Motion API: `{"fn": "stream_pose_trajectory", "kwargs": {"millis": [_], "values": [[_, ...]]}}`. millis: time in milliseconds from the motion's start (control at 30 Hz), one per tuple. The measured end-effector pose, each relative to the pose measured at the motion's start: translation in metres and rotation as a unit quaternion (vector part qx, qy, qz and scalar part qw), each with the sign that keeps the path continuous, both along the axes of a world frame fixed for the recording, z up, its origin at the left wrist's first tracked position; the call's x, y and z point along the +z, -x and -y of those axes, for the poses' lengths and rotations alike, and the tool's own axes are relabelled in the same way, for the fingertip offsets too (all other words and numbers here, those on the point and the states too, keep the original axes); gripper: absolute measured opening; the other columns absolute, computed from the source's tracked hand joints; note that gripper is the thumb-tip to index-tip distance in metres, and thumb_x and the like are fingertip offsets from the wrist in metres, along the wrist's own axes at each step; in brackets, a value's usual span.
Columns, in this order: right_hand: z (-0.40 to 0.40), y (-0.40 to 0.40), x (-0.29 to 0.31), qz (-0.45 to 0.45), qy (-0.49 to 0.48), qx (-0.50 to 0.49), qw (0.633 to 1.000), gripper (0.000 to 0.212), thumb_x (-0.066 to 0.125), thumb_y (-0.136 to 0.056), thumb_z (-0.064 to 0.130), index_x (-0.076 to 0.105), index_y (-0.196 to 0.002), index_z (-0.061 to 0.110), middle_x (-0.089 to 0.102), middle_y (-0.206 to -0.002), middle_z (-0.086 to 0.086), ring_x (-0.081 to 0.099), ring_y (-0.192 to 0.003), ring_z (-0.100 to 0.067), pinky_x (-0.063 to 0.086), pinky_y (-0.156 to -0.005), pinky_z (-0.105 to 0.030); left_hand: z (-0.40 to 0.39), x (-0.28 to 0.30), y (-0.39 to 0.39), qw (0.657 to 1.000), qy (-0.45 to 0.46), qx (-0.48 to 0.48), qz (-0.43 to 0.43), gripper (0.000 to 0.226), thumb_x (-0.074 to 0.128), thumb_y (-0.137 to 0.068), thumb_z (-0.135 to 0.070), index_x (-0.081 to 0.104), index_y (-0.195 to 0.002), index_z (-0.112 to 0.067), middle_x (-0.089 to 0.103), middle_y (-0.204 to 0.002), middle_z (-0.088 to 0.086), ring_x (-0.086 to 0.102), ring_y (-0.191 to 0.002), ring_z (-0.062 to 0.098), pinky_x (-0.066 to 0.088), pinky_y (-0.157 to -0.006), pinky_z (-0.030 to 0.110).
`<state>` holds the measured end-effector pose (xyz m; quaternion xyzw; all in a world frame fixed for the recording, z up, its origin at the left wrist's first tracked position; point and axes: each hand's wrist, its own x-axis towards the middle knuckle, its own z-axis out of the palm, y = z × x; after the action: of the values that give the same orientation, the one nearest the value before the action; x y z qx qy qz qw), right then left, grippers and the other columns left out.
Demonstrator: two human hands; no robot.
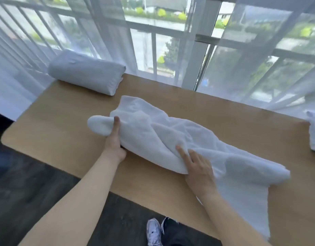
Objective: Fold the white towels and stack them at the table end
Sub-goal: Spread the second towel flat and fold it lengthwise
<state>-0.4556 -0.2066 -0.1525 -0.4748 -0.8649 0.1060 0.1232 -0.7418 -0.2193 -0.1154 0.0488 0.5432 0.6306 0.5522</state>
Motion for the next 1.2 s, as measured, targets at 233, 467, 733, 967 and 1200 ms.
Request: {"fn": "stream_pose_trajectory", "kwargs": {"millis": [233, 467, 733, 967, 1200], "values": [[-0.039, 0.012, -0.011, -0.056, 0.079, 0.028, 0.995, 0.075, 0.072, -0.079, 0.014, 0.048, -0.147, 0.033, 0.063, -0.110, 0.007, 0.060, -0.091, -0.025, 0.045, -0.080, -0.039, -0.021, -0.006, 0.040, 0.997, -0.024, 0.071, -0.005, 0.072, 0.085, -0.074, -0.051, 0.061, -0.136, -0.023, 0.069, -0.130, 0.008, 0.067, -0.117, 0.030, 0.057, -0.089, 0.050], [-0.052, 0.022, -0.010, -0.022, 0.160, -0.005, 0.987, 0.084, 0.075, -0.078, 0.051, 0.032, -0.150, 0.050, 0.052, -0.131, 0.019, 0.045, -0.124, -0.012, 0.025, -0.098, -0.030, -0.043, -0.003, 0.069, 0.995, -0.092, 0.038, 0.010, 0.036, 0.059, -0.097, -0.048, 0.079, -0.111, -0.021, 0.071, -0.125, 0.009, 0.067, -0.116, 0.029, 0.060, -0.082, 0.045], [-0.019, 0.047, -0.013, 0.080, 0.198, -0.093, 0.973, 0.116, 0.063, -0.063, 0.079, -0.016, -0.146, 0.062, 0.000, -0.165, 0.017, -0.007, -0.153, -0.011, 0.004, -0.121, -0.040, -0.033, -0.031, 0.125, 1.000, 0.002, -0.021, -0.010, 0.069, 0.080, -0.075, -0.058, 0.063, -0.133, -0.024, 0.069, -0.129, 0.002, 0.067, -0.118, 0.023, 0.057, -0.087, 0.043], [0.008, 0.080, -0.014, 0.212, 0.208, -0.168, 0.940, 0.125, 0.061, -0.067, 0.080, -0.034, -0.142, 0.054, -0.024, -0.164, 0.007, -0.018, -0.153, -0.021, 0.001, -0.122, -0.056, 0.019, -0.053, 0.173, 0.994, 0.057, -0.058, -0.077, 0.049, 0.077, -0.086, -0.029, 0.063, -0.133, -0.023, 0.071, -0.126, -0.003, 0.066, -0.116, 0.018, 0.052, -0.094, 0.039], [0.030, 0.069, -0.009, 0.240, 0.252, -0.172, 0.921, 0.118, 0.066, -0.082, 0.053, -0.040, -0.133, 0.060, -0.024, -0.164, 0.012, -0.012, -0.154, -0.023, 0.007, -0.121, -0.058, 0.054, -0.053, 0.226, 0.980, 0.025, -0.117, 0.160, 0.051, 0.072, -0.091, -0.039, 0.064, -0.135, -0.015, 0.063, -0.137, 0.009, 0.064, -0.122, 0.025, 0.060, -0.086, 0.038]]}}
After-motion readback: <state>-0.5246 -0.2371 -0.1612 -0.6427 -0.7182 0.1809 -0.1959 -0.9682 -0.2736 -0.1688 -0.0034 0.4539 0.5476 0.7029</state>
